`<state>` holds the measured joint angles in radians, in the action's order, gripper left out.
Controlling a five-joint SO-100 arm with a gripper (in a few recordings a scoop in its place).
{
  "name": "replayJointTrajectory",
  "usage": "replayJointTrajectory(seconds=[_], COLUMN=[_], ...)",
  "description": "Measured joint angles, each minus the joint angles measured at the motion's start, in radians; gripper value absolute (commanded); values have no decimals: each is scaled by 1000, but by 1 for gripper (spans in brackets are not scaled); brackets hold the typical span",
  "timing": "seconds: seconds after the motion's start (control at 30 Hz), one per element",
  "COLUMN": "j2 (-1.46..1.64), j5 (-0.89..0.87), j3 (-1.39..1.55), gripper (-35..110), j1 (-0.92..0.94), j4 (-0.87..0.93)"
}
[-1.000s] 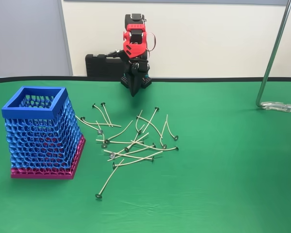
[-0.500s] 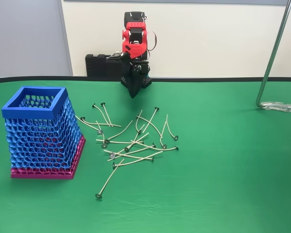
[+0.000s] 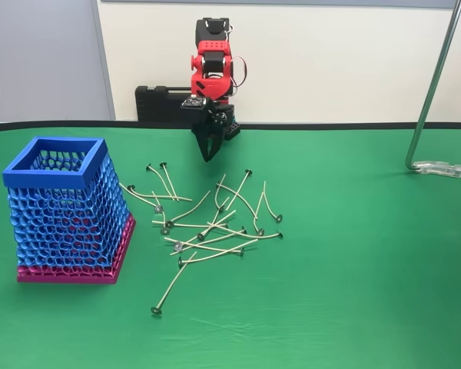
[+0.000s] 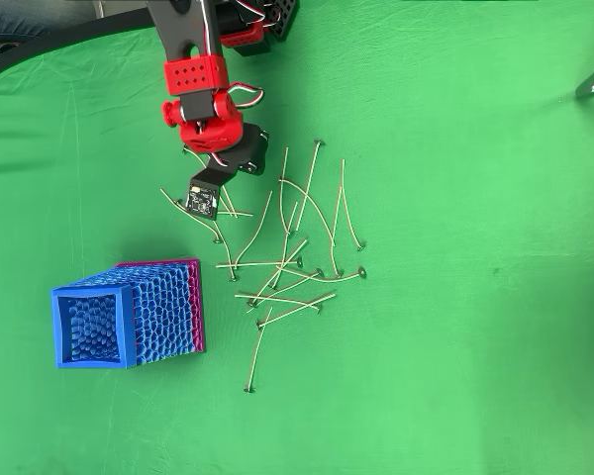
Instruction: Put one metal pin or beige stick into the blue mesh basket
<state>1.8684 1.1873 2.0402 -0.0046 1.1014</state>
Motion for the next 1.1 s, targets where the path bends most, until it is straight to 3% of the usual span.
replayJointTrajectory(seconds=[0.4, 1.1], j2=[-80, -176], j5=[-28, -40], j3=[-20, -2], gripper=[12, 13], j1=[-46, -55], j4=[-3, -121])
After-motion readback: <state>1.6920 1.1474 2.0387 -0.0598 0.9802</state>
